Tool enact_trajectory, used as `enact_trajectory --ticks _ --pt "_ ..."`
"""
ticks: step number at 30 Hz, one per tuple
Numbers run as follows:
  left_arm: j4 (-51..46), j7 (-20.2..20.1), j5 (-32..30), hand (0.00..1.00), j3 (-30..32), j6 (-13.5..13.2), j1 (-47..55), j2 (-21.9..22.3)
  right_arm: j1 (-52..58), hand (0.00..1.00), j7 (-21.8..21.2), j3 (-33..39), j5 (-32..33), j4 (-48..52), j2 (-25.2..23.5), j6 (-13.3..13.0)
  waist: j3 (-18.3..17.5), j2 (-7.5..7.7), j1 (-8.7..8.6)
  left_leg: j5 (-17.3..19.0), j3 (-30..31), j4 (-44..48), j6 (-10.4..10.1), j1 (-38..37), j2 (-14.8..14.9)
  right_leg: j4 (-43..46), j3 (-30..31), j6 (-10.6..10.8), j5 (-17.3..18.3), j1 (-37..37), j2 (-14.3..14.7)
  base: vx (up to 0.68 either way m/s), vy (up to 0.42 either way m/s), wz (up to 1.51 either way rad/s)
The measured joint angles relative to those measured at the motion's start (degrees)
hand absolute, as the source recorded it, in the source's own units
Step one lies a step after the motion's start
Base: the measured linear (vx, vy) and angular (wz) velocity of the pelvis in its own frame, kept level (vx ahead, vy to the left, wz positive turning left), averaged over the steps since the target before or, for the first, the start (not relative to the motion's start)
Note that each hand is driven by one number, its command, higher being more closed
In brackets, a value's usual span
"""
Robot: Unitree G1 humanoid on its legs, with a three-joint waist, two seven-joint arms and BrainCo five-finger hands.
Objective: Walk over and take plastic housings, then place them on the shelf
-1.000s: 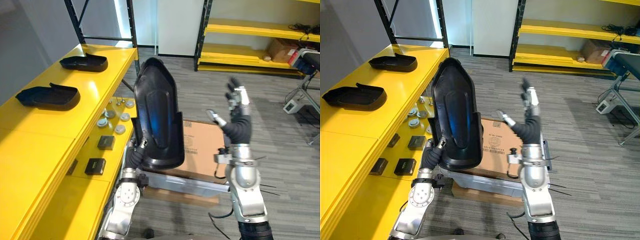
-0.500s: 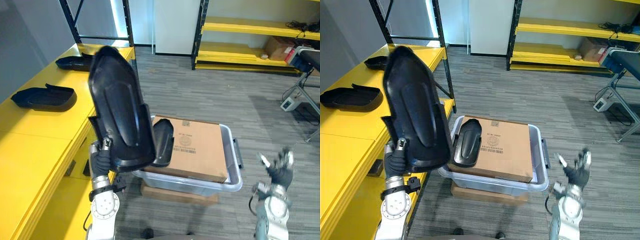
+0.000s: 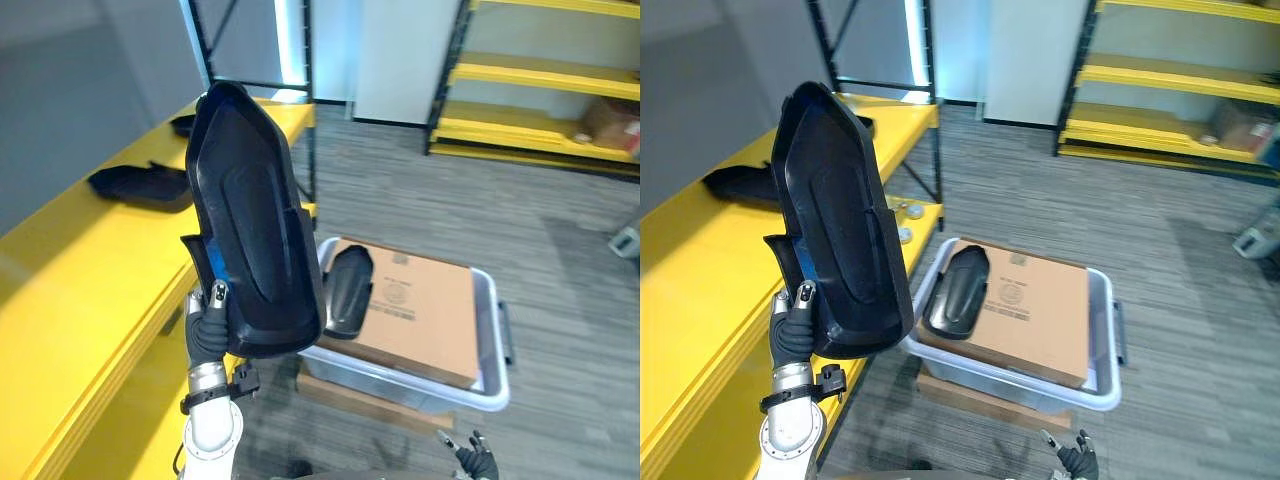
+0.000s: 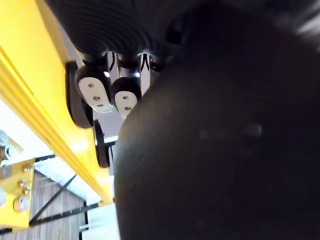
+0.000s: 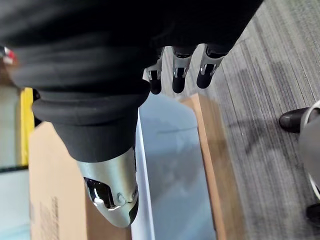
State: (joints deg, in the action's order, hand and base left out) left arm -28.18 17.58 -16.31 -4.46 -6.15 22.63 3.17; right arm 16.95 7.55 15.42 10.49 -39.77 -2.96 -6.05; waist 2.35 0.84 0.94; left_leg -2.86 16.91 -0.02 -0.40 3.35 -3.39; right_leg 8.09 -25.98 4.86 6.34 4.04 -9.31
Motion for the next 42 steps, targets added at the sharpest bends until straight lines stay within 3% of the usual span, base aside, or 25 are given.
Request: enact_trajectory --ticks 2,3,5,7,12,13,14,15,16,17,18,20,22,24,25,26,27,28,29,31,36,42 --pt "-1.5 0.2 0.6 1.0 -1.2 0.0 -2.1 0.1 -2.1 0.0 0.4 -0.1 -0.4 -0.2 0.5 0.0 1.7 -0.7 -0.14 1.5 -4.5 4.0 2.1 5.0 0.2 3.1 -8.5 0.4 1.7 0.2 -2.4 -0.03 0.03 1.91" --pt "-1.5 0.2 0.9 1.0 -1.6 -0.1 -2.9 0.1 -2.4 0.0 0.6 -0.1 -0.6 -0.5 0.8 -0.1 2.1 -0.33 -0.06 1.8 -7.7 4.5 2.6 6.1 0.7 3.3 -10.4 0.5 1.8 0.3 -3.0 -0.03 0.055 1.54" --pt "-1.5 0.3 1.6 1.0 -2.4 -0.6 -4.3 0.2 -5.4 0.0 1.1 -0.1 -1.2 -2.2 1.8 0.0 2.8 -1.58 -0.03 4.1 -26.0 8.9 5.9 9.2 5.2 5.3 -17.7 1.8 2.7 2.3 -5.7 0.01 0.091 1.63" --pt "-0.7 0.2 1.8 1.0 -5.0 -1.0 -5.4 0.2 -5.4 0.0 1.0 -0.9 -1.8 -2.4 2.6 -0.1 2.8 -2.02 -0.23 4.3 -37.5 10.2 6.0 7.7 7.3 6.4 -22.9 2.9 3.0 5.3 -7.6 0.1 0.114 1.58" --pt "2.0 0.0 2.2 1.0 -5.7 -2.5 -9.3 0.0 -10.2 0.0 0.4 -1.8 -3.9 -7.4 3.2 0.4 2.8 -1.49 0.29 5.1 -36.8 9.1 6.6 8.9 2.0 5.2 -25.4 3.0 3.0 7.1 -10.8 0.11 0.168 0.83" --pt "3.5 -0.1 2.2 1.0 -5.9 -2.5 -9.9 -0.1 -10.5 0.0 -0.1 -2.2 -4.6 -7.6 3.1 0.5 3.2 -1.05 0.08 6.3 -36.0 10.5 7.1 8.7 1.0 9.9 -24.3 1.4 3.1 6.9 -13.2 0.16 0.177 0.46" --pt "5.1 -0.2 2.2 1.0 -6.7 -2.2 -10.5 -0.3 -10.5 0.0 -0.1 -2.5 -4.8 -7.6 3.2 1.1 4.0 -1.16 -0.47 7.5 -34.1 12.0 7.5 7.5 0.4 17.8 -19.3 -3.9 2.7 5.1 -15.6 0.16 0.174 0.51" --pt "5.8 -0.2 2.2 1.0 -7.3 -2.1 -10.8 -0.7 -10.2 0.0 -0.2 -2.5 -4.9 -7.7 3.1 1.2 4.5 -1.24 -0.82 8.2 -33.4 12.5 7.4 6.6 0.4 22.0 -14.4 -6.0 2.0 3.7 -16.2 0.17 0.152 0.59" --pt "7.7 -0.2 2.2 1.0 -8.2 -2.0 -11.9 -2.1 -9.8 0.0 -0.3 -3.0 -5.0 -8.2 2.7 1.4 4.8 -0.76 -1.16 9.0 -31.9 12.5 6.5 4.4 0.5 25.9 -1.9 -3.2 4.7 0.4 -13.3 0.14 0.092 0.41" --pt "8.2 -0.1 2.2 1.0 -8.2 -2.0 -12.2 -2.4 -9.7 0.0 -0.3 -3.2 -5.0 -8.4 2.6 1.4 4.8 -0.7 -1.12 9.1 -31.4 12.2 6.3 3.8 0.5 26.5 1.8 -2.2 5.8 -0.6 -12.0 0.18 0.074 0.53" --pt "8.8 0.1 2.2 1.0 -8.2 -1.9 -12.9 -3.4 -9.9 0.0 -0.3 -4.4 -5.0 -8.4 2.4 1.5 4.9 0.33 -1.48 9.3 -29.9 11.2 6.2 1.6 0.3 27.3 12.2 -1.3 9.3 -5.3 -7.4 0.19 0.029 0.44" --pt "8.8 0.3 2.1 1.0 -8.4 -1.9 -13.1 -3.5 -9.8 0.0 -0.2 -4.8 -4.9 -8.2 2.1 1.5 5.1 0.32 -1.85 9.3 -27.9 10.9 6.1 0.2 0.2 26.7 16.6 -1.3 10.7 -9.0 -4.0 0.18 0.008 0.61" --pt "8.9 0.4 2.1 1.0 -9.2 -1.9 -14.7 -3.5 -8.0 0.0 -0.1 -5.2 -4.9 -5.9 1.9 1.5 5.0 0.59 -3.5 10.2 -23.0 12.3 4.9 -0.2 -0.8 24.4 24.9 -1.0 10.8 -13.3 0.4 0.18 -0.043 1.23" --pt "8.8 0.8 2.1 1.0 -9.5 -2.0 -15.6 -3.3 -6.3 0.0 -0.1 -5.3 -4.8 -4.8 1.6 1.5 4.8 1.57 -3.21 11.4 -20.2 14.0 4.8 -0.2 -1.9 23.0 30.0 -0.2 10.3 -14.4 1.5 0.14 -0.11 1.19" --pt "8.6 1.4 2.1 1.0 -9.5 -2.1 -15.3 -3.3 -5.2 0.0 -0.1 -5.7 -4.9 -3.7 1.4 1.5 4.4 2.31 -3.21 13.0 -18.1 15.8 4.5 -0.1 -2.8 21.2 30.5 0.6 9.2 -14.2 0.9 0.2 -0.253 1.15" --pt "8.5 1.7 2.1 1.0 -9.3 -2.1 -14.8 -3.3 -4.5 0.0 -0.2 -6.8 -4.9 -3.7 1.1 1.5 3.6 3.64 -2.02 15.2 -17.6 18.1 3.5 0.2 -3.1 17.9 28.5 -0.2 6.9 -13.2 -0.2 0.22 -0.284 0.93" --pt "8.6 1.6 2.1 1.0 -9.5 -2.0 -14.8 -3.0 -4.2 0.0 -0.2 -7.3 -4.9 -3.7 1.2 1.6 3.5 3.4 -1.75 16.1 -16.9 19.3 3.0 0.6 -2.6 17.8 27.5 1.1 6.4 -12.6 -0.1 0.24 -0.329 0.74" --pt "8.6 1.4 2.1 1.0 -9.7 -2.0 -14.6 -2.4 -4.0 0.0 -0.3 -7.3 -5.0 -3.1 1.3 1.6 3.0 2.71 -1.59 17.5 -16.7 20.4 2.3 1.3 -0.8 16.8 25.2 0.7 6.5 -11.6 0.6 0.15 -0.238 0.77" --pt "8.6 1.3 2.1 1.0 -10.0 -2.1 -14.6 -1.4 -3.9 0.0 -0.2 -7.3 -4.9 -2.1 1.4 1.6 2.4 2.39 -1.66 17.2 -18.7 20.8 1.4 2.0 2.1 15.4 22.8 0.0 6.2 -11.1 1.4 0.15 -0.237 0.71" --pt "8.7 1.3 2.2 1.0 -11.0 -2.0 -14.7 -0.4 -4.9 0.0 -0.2 -7.2 -4.9 -1.2 1.8 1.5 2.2 1.72 -1.57 15.4 -19.2 19.4 -0.6 2.0 4.2 13.7 21.0 -1.3 5.6 -10.4 2.8 0.18 -0.265 0.34" --pt "12.4 1.2 2.3 1.0 -12.5 -1.9 -15.6 0.0 -4.9 0.0 -0.2 -6.9 -5.0 0.0 1.5 1.4 1.3 1.94 -1.79 13.0 -19.2 13.7 -2.4 -1.5 5.4 10.0 20.6 -2.7 4.7 -7.9 4.3 0.14 -0.132 0.0" --pt "18.0 2.0 3.3 1.0 -11.6 0.0 -20.4 0.0 -3.6 0.0 -0.3 -6.8 -5.5 -1.0 1.1 1.4 0.9 2.38 -2.52 8.8 -19.2 8.1 -2.6 -2.4 5.3 5.1 19.8 -3.3 1.9 -7.0 4.6 0.02 -0.015 0.05"
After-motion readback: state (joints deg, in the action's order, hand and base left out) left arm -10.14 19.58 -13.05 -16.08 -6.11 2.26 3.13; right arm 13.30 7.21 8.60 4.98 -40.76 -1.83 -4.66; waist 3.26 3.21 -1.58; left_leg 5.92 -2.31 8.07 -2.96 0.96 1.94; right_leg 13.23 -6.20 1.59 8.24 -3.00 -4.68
